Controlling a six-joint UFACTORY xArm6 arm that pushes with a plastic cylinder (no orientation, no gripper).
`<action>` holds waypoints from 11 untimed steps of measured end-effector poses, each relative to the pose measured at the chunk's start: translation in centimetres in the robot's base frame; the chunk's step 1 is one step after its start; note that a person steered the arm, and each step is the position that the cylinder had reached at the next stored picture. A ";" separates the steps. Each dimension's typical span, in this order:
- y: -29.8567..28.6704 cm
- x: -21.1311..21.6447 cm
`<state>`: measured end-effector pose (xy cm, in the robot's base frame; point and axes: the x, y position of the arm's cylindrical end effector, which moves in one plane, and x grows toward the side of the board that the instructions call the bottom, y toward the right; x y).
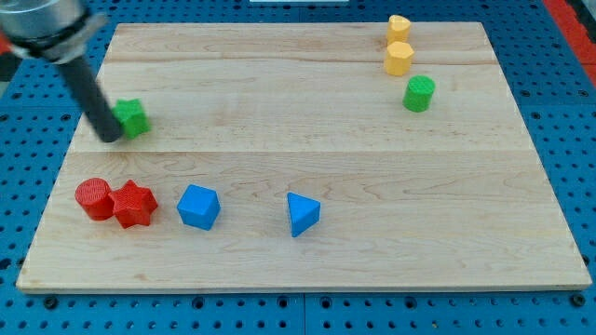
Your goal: Move the green star to the bottom left of the green circle
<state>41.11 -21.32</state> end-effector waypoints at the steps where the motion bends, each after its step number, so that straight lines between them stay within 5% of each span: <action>1: -1.2 -1.3; 2: -5.9 -2.3; 5: 4.3 -5.5; 7: 10.1 -1.7; 9: 13.0 -6.0; 10: 19.8 -8.0; 11: 23.0 -6.3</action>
